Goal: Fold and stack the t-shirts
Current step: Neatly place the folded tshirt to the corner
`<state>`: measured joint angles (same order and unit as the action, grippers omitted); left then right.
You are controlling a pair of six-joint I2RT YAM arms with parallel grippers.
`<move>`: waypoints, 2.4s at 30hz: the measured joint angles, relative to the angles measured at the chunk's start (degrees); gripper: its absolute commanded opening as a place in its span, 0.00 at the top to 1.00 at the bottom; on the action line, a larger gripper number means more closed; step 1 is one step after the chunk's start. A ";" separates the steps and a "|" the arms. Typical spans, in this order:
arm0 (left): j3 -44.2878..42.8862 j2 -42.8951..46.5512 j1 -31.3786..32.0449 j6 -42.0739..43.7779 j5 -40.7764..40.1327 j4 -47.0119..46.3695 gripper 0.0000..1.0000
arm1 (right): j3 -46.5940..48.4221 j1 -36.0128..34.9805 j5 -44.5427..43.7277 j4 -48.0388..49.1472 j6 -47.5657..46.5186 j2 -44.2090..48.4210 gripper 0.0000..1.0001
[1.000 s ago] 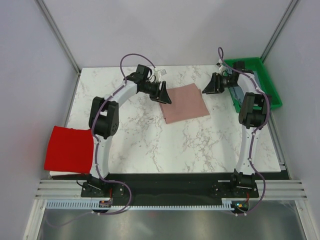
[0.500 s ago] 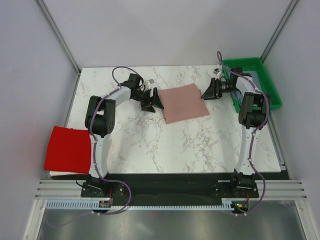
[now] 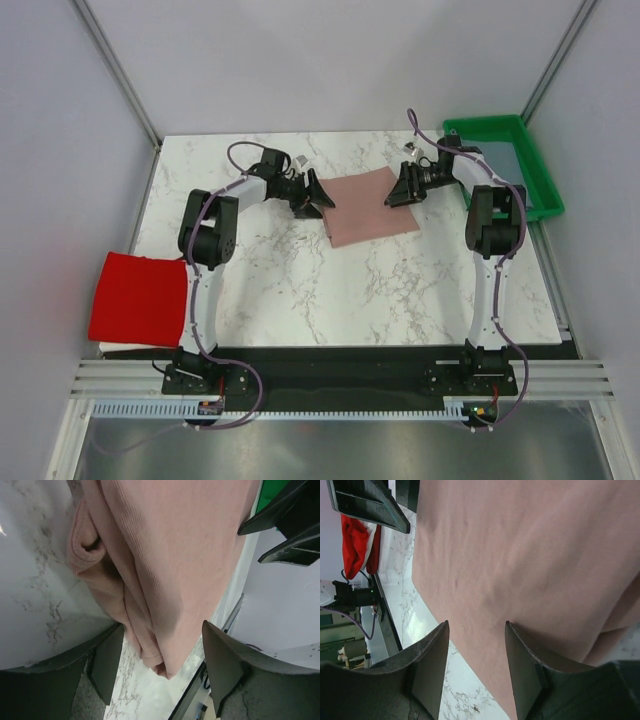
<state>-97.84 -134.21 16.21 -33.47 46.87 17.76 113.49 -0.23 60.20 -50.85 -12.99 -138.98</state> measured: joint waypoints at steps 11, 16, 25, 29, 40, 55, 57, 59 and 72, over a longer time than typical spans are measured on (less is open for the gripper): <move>-2.58 -4.31 1.79 -8.83 3.19 -7.39 0.37 | -1.75 -1.07 -1.42 0.61 0.13 -0.33 0.45; -2.62 -5.18 3.87 -10.75 2.89 -9.22 0.51 | -2.21 -1.92 -1.42 0.68 0.13 -0.37 0.45; -1.79 -5.55 5.16 -10.29 1.62 -8.74 0.87 | -4.44 -1.99 -1.38 1.01 0.09 0.44 0.46; -1.05 -3.89 5.14 -6.10 1.55 -5.09 0.96 | -6.08 -1.75 -1.40 0.70 0.09 2.67 0.47; 4.96 6.51 -1.33 21.99 -1.62 20.74 0.98 | -6.23 3.04 -1.38 -0.94 -2.38 11.98 0.48; 24.06 33.46 -6.97 49.37 -21.66 44.37 0.98 | -16.55 3.52 0.50 -6.78 -10.86 24.57 0.54; 25.03 36.65 -8.55 50.69 -23.98 46.40 0.98 | -17.88 3.63 0.92 -7.72 -12.20 26.27 0.53; 26.29 40.83 -11.10 51.80 -26.03 48.70 0.98 | -19.43 3.82 1.33 -9.05 -13.88 28.06 0.50; 31.06 67.43 -15.93 56.61 -37.18 58.80 0.98 | -28.28 4.44 3.43 -21.92 -28.85 37.42 0.42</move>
<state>-66.78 -66.78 0.27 23.14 9.69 76.55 85.21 4.21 63.64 -72.77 -41.85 -101.56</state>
